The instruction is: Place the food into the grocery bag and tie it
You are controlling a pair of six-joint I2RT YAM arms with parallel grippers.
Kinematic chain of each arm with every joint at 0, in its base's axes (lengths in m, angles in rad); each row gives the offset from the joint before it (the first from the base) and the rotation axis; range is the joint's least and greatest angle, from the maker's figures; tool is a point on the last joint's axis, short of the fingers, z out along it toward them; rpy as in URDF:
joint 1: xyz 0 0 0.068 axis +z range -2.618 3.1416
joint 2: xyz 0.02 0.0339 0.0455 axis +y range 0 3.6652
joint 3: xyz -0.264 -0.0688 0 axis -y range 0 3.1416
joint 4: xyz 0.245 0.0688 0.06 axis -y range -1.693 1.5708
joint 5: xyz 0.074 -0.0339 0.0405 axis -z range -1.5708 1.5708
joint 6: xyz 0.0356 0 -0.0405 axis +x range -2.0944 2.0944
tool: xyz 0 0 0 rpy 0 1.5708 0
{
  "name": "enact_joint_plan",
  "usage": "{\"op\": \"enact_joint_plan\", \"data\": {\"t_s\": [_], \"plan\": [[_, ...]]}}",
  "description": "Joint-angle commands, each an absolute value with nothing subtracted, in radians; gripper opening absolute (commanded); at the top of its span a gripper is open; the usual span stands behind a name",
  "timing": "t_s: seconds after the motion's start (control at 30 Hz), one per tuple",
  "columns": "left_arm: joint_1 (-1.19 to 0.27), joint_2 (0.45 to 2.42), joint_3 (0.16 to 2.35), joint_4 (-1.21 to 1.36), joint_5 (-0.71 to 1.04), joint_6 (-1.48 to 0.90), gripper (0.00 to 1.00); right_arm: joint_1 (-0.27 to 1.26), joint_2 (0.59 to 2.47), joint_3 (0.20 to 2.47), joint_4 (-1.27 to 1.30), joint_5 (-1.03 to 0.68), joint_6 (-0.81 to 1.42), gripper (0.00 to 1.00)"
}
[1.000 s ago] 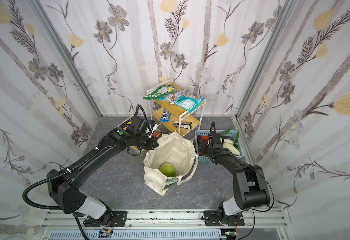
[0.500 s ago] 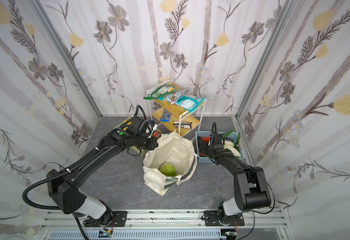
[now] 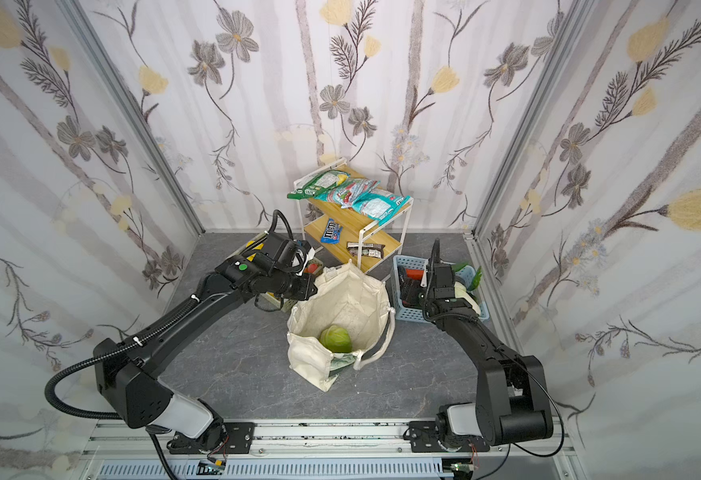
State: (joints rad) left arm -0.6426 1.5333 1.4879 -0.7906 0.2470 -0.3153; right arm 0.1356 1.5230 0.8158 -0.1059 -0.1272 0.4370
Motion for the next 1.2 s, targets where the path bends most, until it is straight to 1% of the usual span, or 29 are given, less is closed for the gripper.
{"op": "enact_joint_plan", "data": {"t_s": [0.0,0.17,0.27,0.3,0.43,0.63,0.8,1.17], "plan": [[-0.644,1.532,1.486,-0.776,0.250,-0.317,0.00,0.136,1.533,0.833,-0.105,-0.094,0.421,0.72],[-0.644,1.530,1.485,-0.777,0.250,-0.318,0.00,0.134,1.582,0.832,-0.112,-0.065,0.384,0.72],[-0.646,1.527,1.483,-0.777,0.248,-0.318,0.00,0.133,1.590,0.824,-0.099,-0.067,0.374,0.72],[-0.646,1.526,1.484,-0.779,0.248,-0.318,0.00,0.133,1.623,0.823,-0.097,-0.067,0.373,0.72],[-0.646,1.524,1.485,-0.780,0.245,-0.318,0.00,0.133,1.626,0.821,-0.086,-0.085,0.374,0.72],[-0.647,1.527,1.494,-0.788,0.245,-0.318,0.00,0.133,1.603,0.838,-0.083,-0.119,0.386,0.73],[-0.649,1.531,1.504,-0.793,0.244,-0.318,0.00,0.130,1.518,0.859,-0.095,-0.147,0.401,0.74],[-0.658,1.545,1.522,-0.797,0.245,-0.318,0.00,0.069,1.423,0.857,-0.066,-0.292,0.477,0.75]]}}
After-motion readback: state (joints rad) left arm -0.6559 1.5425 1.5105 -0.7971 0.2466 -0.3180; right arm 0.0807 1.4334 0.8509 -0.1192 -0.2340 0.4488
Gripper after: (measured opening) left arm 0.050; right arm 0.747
